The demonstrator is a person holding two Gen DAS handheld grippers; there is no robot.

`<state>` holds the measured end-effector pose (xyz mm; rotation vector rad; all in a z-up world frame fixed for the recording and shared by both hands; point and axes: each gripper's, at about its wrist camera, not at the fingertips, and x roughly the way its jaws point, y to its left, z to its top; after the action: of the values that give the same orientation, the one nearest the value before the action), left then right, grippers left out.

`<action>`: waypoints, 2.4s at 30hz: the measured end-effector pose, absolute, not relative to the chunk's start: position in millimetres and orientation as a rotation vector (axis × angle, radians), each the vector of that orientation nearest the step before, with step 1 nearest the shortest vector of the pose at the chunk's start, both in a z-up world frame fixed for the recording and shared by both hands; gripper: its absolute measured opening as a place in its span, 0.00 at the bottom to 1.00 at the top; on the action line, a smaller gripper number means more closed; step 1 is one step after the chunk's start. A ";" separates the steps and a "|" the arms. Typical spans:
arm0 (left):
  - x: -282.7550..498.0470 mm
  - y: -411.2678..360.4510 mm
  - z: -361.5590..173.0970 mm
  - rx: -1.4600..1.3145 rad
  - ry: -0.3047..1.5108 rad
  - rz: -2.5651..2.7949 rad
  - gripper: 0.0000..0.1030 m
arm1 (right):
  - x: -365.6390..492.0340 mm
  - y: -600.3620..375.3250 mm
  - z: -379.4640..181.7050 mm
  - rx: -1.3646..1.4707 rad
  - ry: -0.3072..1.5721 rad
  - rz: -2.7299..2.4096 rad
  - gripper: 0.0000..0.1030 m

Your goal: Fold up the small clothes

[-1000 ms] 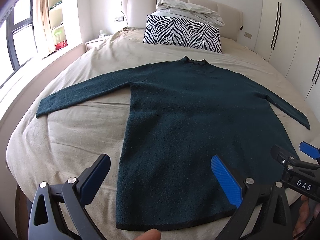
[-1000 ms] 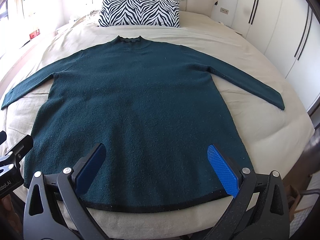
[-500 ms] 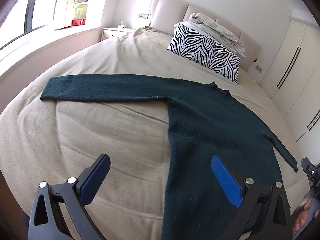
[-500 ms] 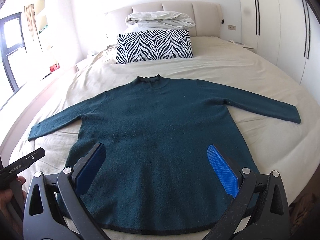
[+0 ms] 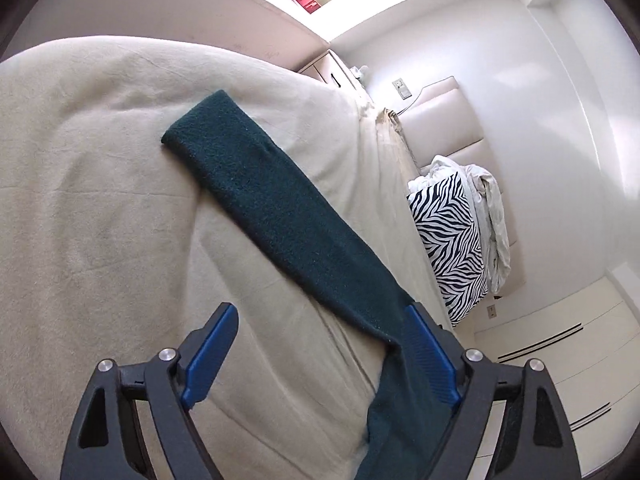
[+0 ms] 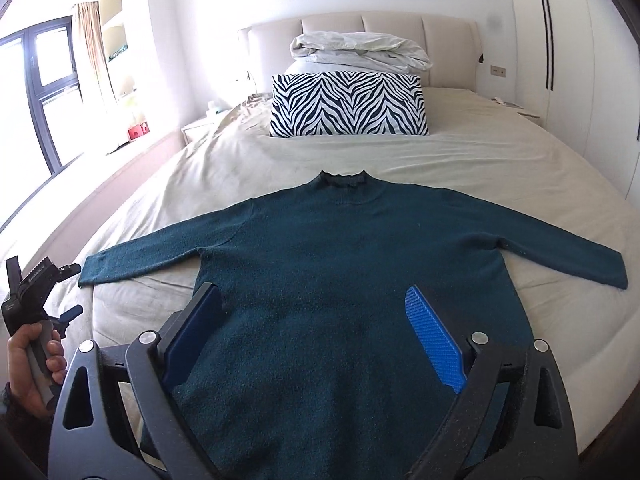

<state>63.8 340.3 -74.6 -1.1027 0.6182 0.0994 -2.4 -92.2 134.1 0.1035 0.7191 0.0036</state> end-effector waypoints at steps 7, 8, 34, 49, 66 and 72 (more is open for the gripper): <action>91.3 383.2 -122.0 -1.406 0.524 0.226 0.69 | 34.5 -79.7 121.9 0.156 0.775 0.034 0.75; 94.2 387.7 -126.6 -1.441 0.501 0.227 0.69 | 40.1 -79.9 118.5 0.163 0.783 0.036 0.75; 231.3 46.3 -25.9 0.189 0.640 -0.001 0.08 | 83.4 -206.3 52.4 0.540 0.855 0.074 0.36; 200.6 9.2 -97.5 0.369 0.688 -0.002 0.11 | 253.0 -153.1 -76.6 1.104 1.164 0.482 0.60; 185.2 54.7 -64.1 0.107 0.665 -0.026 0.39 | 300.7 -95.3 -70.4 0.862 1.169 0.510 0.07; 189.5 116.7 -48.0 -0.198 0.705 -0.070 0.31 | 313.9 -166.5 -29.9 0.730 1.091 0.373 0.07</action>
<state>189.5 116.7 -48.0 -0.1979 0.7048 -0.0702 313.9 -166.5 -29.9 0.7296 1.0909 0.3731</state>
